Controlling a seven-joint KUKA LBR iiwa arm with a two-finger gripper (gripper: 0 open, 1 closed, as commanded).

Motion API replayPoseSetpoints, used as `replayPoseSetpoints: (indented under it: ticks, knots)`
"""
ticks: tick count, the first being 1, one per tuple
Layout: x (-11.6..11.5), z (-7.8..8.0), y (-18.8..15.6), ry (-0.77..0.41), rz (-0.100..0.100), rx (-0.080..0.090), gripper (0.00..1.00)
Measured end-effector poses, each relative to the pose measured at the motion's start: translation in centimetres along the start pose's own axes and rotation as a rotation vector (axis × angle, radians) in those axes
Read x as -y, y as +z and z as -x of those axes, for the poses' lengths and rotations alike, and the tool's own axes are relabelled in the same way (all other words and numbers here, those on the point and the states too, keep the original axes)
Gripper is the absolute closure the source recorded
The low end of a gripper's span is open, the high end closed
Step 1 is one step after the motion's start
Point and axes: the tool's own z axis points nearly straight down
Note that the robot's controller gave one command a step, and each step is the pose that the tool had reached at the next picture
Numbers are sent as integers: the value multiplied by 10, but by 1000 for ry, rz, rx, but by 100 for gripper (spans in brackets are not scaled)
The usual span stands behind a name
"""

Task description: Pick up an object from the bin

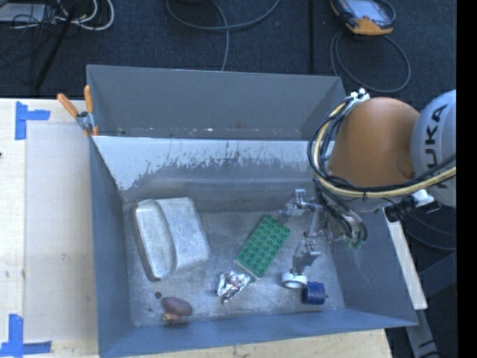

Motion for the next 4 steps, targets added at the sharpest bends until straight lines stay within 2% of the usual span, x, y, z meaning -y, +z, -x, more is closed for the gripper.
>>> replayPoseSetpoints:
  ticks: [1,2,3,4]
  knots:
    - [-10,57,120,-2,1,-7,0]
    - [-10,58,116,-2,2,-6,100]
    - [-10,60,116,-2,1,9,0]
    - [-10,58,116,-2,2,-1,100]
